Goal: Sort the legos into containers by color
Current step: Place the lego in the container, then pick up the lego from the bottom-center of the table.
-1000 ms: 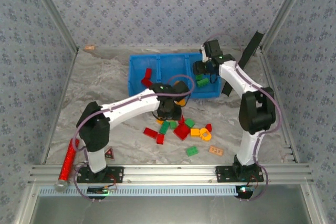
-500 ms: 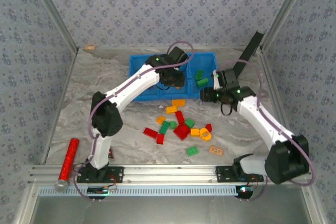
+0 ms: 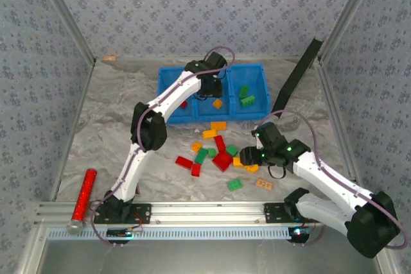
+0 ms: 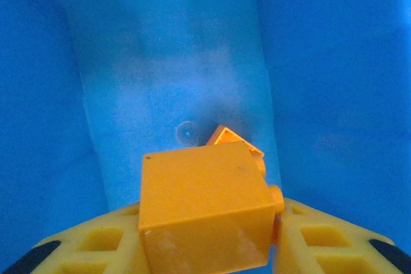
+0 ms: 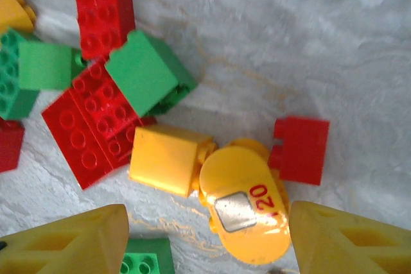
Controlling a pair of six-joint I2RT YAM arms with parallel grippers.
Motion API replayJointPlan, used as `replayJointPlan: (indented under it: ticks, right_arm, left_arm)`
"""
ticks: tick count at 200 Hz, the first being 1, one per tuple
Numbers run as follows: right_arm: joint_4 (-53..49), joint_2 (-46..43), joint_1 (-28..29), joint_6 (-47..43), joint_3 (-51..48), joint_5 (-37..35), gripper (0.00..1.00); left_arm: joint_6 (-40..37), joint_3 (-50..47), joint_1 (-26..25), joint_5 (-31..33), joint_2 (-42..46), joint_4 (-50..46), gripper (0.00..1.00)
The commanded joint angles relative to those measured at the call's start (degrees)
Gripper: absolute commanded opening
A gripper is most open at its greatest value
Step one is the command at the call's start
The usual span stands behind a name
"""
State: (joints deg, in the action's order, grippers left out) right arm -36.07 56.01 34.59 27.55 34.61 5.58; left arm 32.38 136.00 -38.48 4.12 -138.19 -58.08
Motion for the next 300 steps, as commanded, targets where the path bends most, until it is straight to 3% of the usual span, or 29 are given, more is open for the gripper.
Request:
replayJointPlan:
  ticks: [1, 61, 128, 207, 253, 300]
  right_arm:
    - [-1.5, -0.6, 2.4, 4.3, -2.2, -1.6, 0.69]
    - [-0.4, 1.3, 4.1, 4.9, -4.5, -4.5, 0.69]
    - [1.4, 7.7, 4.3, 2.6, -2.9, -5.8, 0.67]
    - [-1.2, 10.0, 4.6, 3.2, -1.2, -8.6, 0.66]
    - [0.2, 10.3, 4.7, 5.9, -1.7, -10.0, 0.75]
    - [3.3, 11.8, 4.7, 5.4, -0.4, -8.8, 0.69]
  left_arm:
    - [-0.9, 2.5, -0.1, -1.0, -1.6, -2.1, 0.44]
    - [-1.1, 2.3, -0.2, -2.2, -1.2, -1.5, 0.55]
    - [-5.7, 1.0, -3.3, 1.3, 6.5, -5.9, 0.57]
    - [-4.9, -21.0, -6.9, 2.8, 23.4, -3.9, 0.59]
    - [-2.8, -33.1, -7.0, 3.1, 32.0, -2.5, 0.59]
    - [-1.2, -40.0, -6.9, 2.9, 36.2, -1.2, 0.59]
